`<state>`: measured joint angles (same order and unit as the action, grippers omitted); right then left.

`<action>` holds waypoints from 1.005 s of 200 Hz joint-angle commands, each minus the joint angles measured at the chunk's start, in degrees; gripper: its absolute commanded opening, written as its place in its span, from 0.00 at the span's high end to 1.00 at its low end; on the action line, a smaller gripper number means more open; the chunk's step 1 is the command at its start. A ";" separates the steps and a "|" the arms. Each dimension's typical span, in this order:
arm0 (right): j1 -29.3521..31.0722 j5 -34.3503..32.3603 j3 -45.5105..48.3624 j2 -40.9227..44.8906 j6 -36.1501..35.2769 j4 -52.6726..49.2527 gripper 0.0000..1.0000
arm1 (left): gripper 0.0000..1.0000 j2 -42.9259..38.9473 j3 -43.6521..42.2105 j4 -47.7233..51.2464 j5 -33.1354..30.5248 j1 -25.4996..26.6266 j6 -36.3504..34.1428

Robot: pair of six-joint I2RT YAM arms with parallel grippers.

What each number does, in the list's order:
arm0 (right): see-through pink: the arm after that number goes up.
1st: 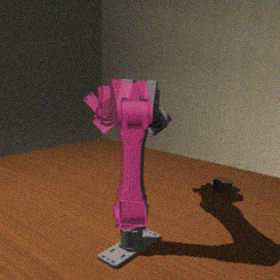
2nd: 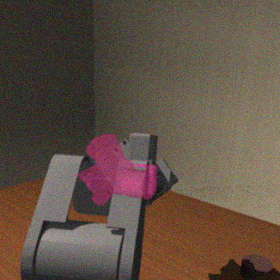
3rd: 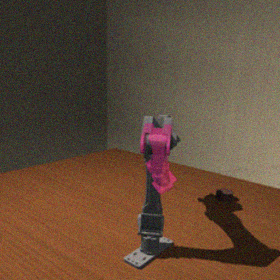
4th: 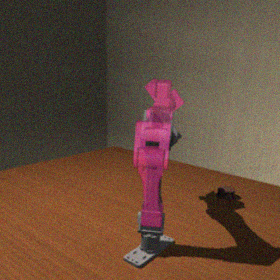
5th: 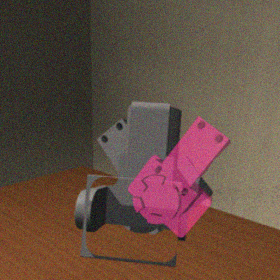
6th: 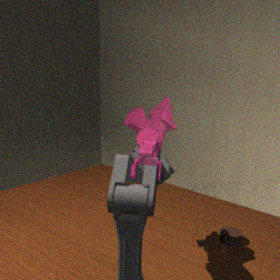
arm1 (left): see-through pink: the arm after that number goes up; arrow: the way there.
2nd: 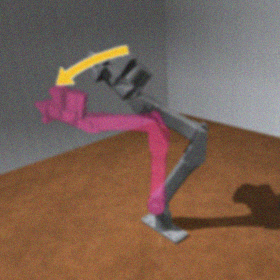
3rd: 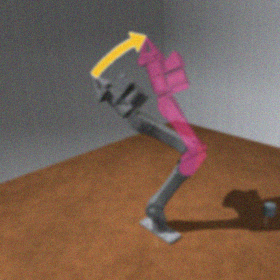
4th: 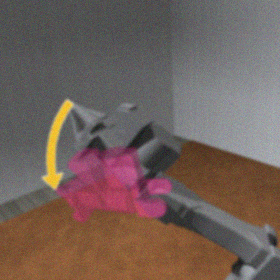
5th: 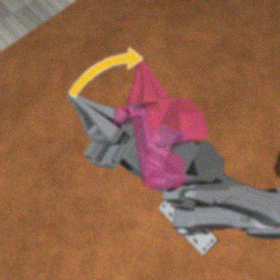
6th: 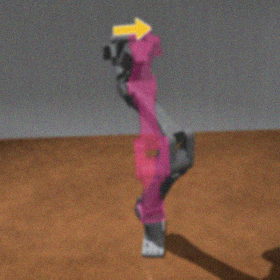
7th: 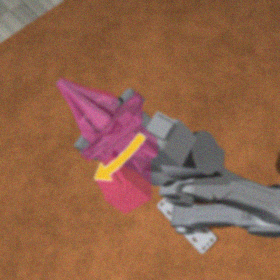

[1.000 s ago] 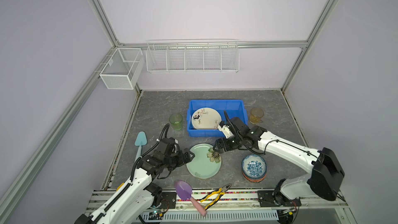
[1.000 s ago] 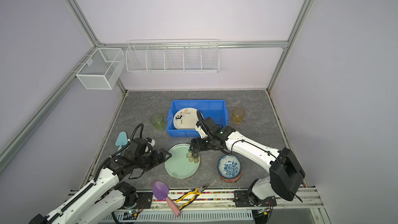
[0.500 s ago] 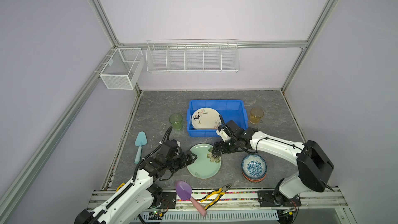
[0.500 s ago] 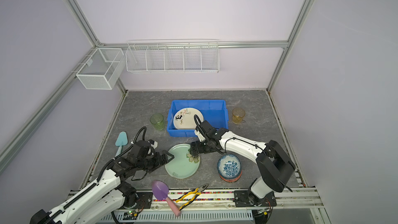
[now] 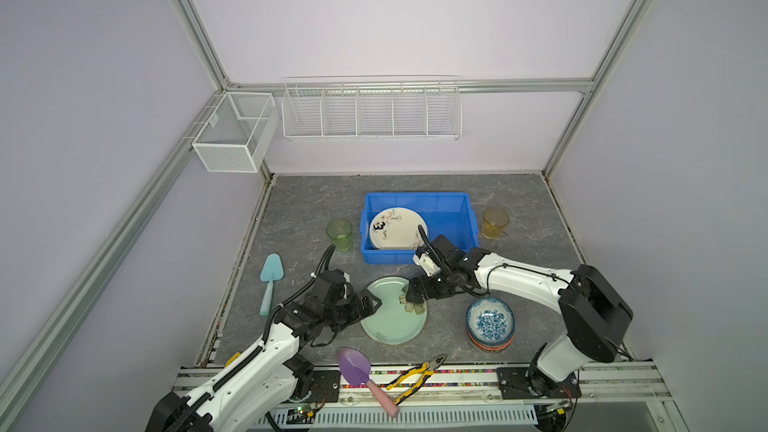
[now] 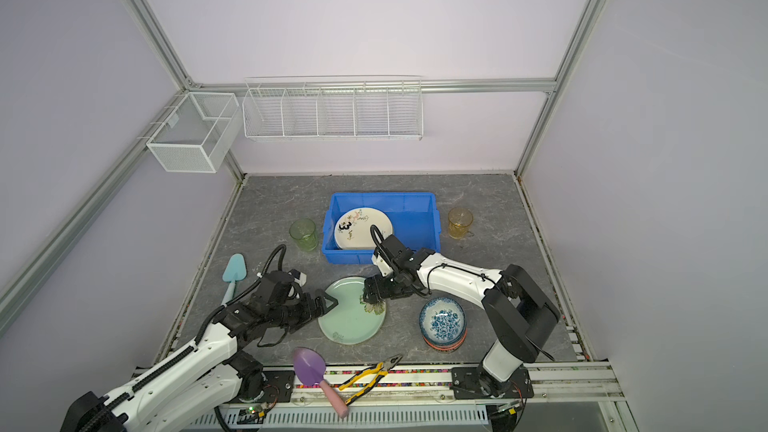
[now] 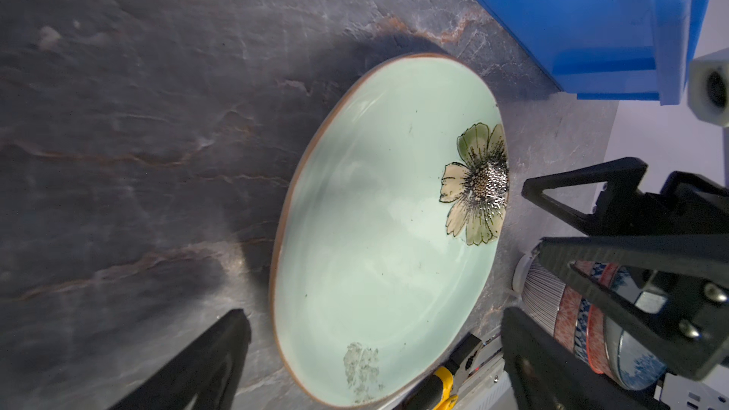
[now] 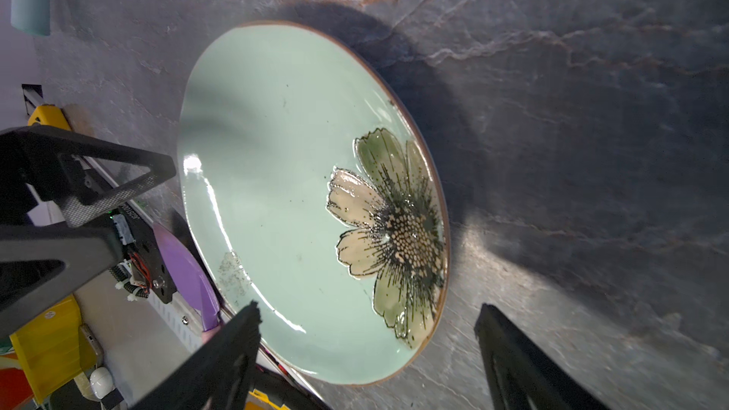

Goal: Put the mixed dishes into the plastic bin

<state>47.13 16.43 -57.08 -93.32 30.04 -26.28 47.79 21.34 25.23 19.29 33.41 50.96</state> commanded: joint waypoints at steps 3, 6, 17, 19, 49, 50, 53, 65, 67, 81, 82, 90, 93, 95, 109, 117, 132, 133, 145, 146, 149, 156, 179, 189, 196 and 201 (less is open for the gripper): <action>0.98 1.66 0.95 -1.60 0.55 0.52 0.12 | 0.01 0.46 -0.67 -1.57 -0.67 0.17 0.56; 0.95 1.68 0.93 -1.60 0.54 0.53 0.12 | 0.01 0.53 -0.62 -1.53 -0.72 0.17 0.56; 1.12 1.97 0.75 -1.94 0.44 0.49 0.12 | 0.01 0.86 -0.64 -1.98 -0.69 0.17 0.59; 1.12 1.99 0.74 -1.99 0.37 0.52 0.12 | 0.01 0.89 -0.65 -2.02 -0.69 0.17 0.56; 1.36 2.64 0.13 -2.90 0.06 0.48 0.12 | 0.01 1.99 -0.57 -3.02 -0.66 0.17 0.56; 1.36 2.64 0.13 -2.90 0.06 0.48 0.12 | 0.01 2.01 -0.58 -3.09 -0.66 0.17 0.51; 1.34 2.71 0.06 -3.00 0.02 0.46 0.12 | 0.01 2.14 -0.57 -3.11 -0.71 0.17 0.46; 1.47 3.05 -0.20 -3.43 -0.08 0.61 0.12 | 0.01 2.76 -0.51 -3.41 -0.66 0.17 0.37; 1.47 3.08 -0.22 -3.49 -0.12 0.62 0.12 | 0.01 2.77 -0.45 -3.37 -0.68 0.17 0.35; 1.56 3.51 -0.49 -4.04 -0.16 0.78 0.12 | 0.01 3.45 -0.42 -3.52 -0.58 0.17 0.11; 1.56 3.56 -0.49 -4.05 -0.16 0.79 0.12 | 0.01 3.49 -0.42 -3.52 -0.58 0.21 0.11; 1.63 3.78 -0.62 -4.30 -0.25 0.93 0.12 | 0.01 3.78 -0.49 -3.56 -0.64 0.17 0.02; 1.64 3.85 -0.70 -4.39 -0.25 0.89 0.12 | 0.01 3.84 -0.51 -3.59 -0.62 0.17 0.03; 1.75 3.87 -0.74 -4.41 -0.29 0.88 0.12 | 0.01 3.86 -0.49 -3.59 -0.69 0.17 0.00; 1.92 4.07 -1.10 -4.68 -0.42 0.95 0.12 | 0.01 4.03 -0.51 -3.81 -0.68 0.21 -0.04; 2.07 4.18 -1.26 -4.76 -0.50 0.88 0.12 | 0.01 4.00 -0.47 -3.81 -0.70 0.17 -0.02; 2.29 4.32 -1.84 -4.92 -0.66 0.63 0.12 | 0.01 3.92 -0.49 -3.96 -0.68 0.17 0.00; 2.28 4.32 -1.87 -4.93 -0.68 0.63 0.12 | 0.01 3.95 -0.50 -3.92 -0.71 0.17 0.01; 2.64 4.49 -2.45 -5.11 -0.88 0.35 0.12 | 0.01 3.88 -0.68 -4.36 -0.32 0.17 0.12; 2.63 4.49 -2.48 -5.12 -0.87 0.26 0.12 | 0.01 3.84 -0.69 -4.38 -0.31 0.17 0.16; 2.66 4.49 -2.65 -5.18 -0.94 0.15 0.12 | 0.01 3.84 -0.81 -4.57 -0.11 0.17 0.25; 2.78 4.57 -3.07 -5.36 -1.03 -0.07 0.12 | 0.01 3.72 -1.05 -5.06 0.18 0.17 0.24; 3.25 4.86 -4.28 -6.23 -1.39 -0.43 0.12 | 0.01 3.38 -1.78 -5.64 0.91 0.17 0.36; 3.36 5.07 -4.68 -6.71 -1.55 -0.52 0.12 | 0.01 3.20 -2.06 -5.70 0.88 0.17 0.37; 3.41 5.17 -4.92 -7.05 -1.65 -0.51 0.12 | 0.01 3.13 -2.33 -5.87 0.87 0.17 0.55; 3.45 5.19 -5.14 -7.28 -1.78 -0.52 0.12 | 0.01 3.09 -2.56 -5.96 0.96 0.17 0.63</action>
<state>49.82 19.68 -60.34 -99.35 29.54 -26.13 51.64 19.90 20.80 19.64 33.41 50.94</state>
